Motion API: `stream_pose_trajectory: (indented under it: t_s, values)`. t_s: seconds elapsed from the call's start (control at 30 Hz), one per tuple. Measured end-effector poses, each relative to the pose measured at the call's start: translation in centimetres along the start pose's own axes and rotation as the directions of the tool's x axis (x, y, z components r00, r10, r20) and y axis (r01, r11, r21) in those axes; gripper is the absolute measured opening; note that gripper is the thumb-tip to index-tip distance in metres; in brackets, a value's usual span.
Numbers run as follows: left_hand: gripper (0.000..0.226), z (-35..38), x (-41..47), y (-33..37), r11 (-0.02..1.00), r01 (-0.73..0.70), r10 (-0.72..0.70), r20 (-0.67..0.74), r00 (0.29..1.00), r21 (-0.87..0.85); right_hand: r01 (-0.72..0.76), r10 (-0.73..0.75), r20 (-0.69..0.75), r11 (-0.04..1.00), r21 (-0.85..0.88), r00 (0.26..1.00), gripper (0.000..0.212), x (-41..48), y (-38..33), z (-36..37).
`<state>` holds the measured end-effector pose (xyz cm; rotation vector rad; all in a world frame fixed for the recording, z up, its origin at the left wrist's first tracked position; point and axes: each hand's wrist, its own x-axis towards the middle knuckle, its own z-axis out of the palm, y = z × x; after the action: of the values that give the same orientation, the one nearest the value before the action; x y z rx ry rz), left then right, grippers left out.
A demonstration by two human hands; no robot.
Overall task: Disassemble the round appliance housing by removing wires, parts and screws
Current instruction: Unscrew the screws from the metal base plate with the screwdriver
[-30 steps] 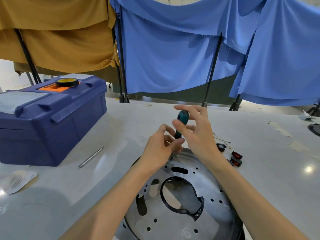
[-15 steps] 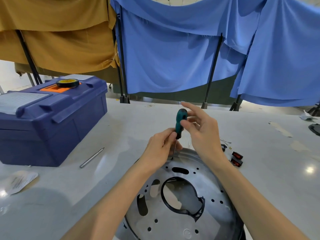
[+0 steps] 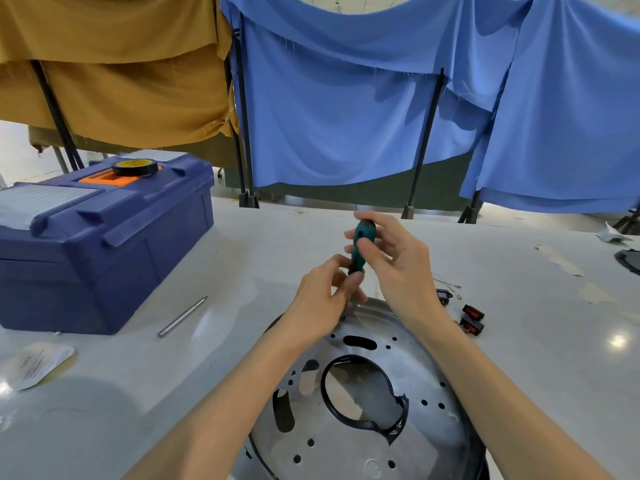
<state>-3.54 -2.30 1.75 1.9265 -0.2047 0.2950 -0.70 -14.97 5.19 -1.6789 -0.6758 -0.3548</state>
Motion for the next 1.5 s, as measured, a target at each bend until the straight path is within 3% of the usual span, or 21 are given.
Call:
stream_pose_trajectory:
  t_s: [0.2, 0.27, 0.37, 0.47, 0.53, 0.63, 0.7, 0.93, 1.5]
  values:
    - [0.019, -0.2, -0.2, -0.4, 0.992, 0.048, -0.036, -0.106, 0.994, 0.115, 0.013, -0.013, -0.003, 0.999, 0.046, 1.000, 0.041, 0.0, 0.2, -0.1]
    - [0.020, -0.4, -0.2, -0.5, 0.963, 0.042, -0.003, -0.147, 0.989, 0.267, 0.040, -0.031, -0.078, 0.992, 0.122, 0.996, 0.038, 0.1, 0.0, -0.7]
    - [0.023, -0.5, -0.3, -0.5, 0.842, 0.009, 0.079, -0.141, 0.987, 0.539, 0.076, -0.042, -0.195, 0.982, 0.171, 0.980, 0.029, 0.6, -0.3, -2.1]
    - [0.025, -0.4, -0.4, -0.5, 0.741, -0.018, 0.081, -0.063, 0.995, 0.671, 0.022, -0.038, -0.164, 0.994, -0.103, 0.986, 0.020, 0.8, 0.0, -3.4]
    - [0.028, -0.3, -0.4, -0.4, 0.690, -0.033, 0.051, -0.003, 0.999, 0.723, -0.065, 0.076, 0.025, 0.952, -0.300, 0.997, 0.017, 0.4, 0.5, -3.6]
    - [0.026, -0.2, -0.4, -0.1, 0.605, -0.075, 0.021, 0.078, 0.997, 0.793, -0.060, 0.266, 0.287, 0.820, -0.570, 0.920, 0.012, -0.9, 1.9, -3.3]
    - [0.025, -0.1, -0.5, 0.1, 0.549, -0.096, 0.001, 0.115, 0.993, 0.830, 0.011, 0.300, 0.336, 0.731, -0.682, 0.893, 0.016, -1.4, 2.9, -3.0]
    - [0.024, 0.5, -0.8, 0.3, 0.345, -0.194, 0.030, 0.196, 0.980, 0.918, 0.144, 0.289, 0.366, 0.578, -0.803, 0.884, 0.034, -1.7, 3.3, -2.0]
    - [0.026, 1.1, -0.5, -0.7, 0.024, -0.524, 0.029, 0.523, 0.852, 0.851, 0.230, 0.255, 0.388, 0.485, -0.844, 0.885, 0.027, -2.0, 3.4, -1.6]
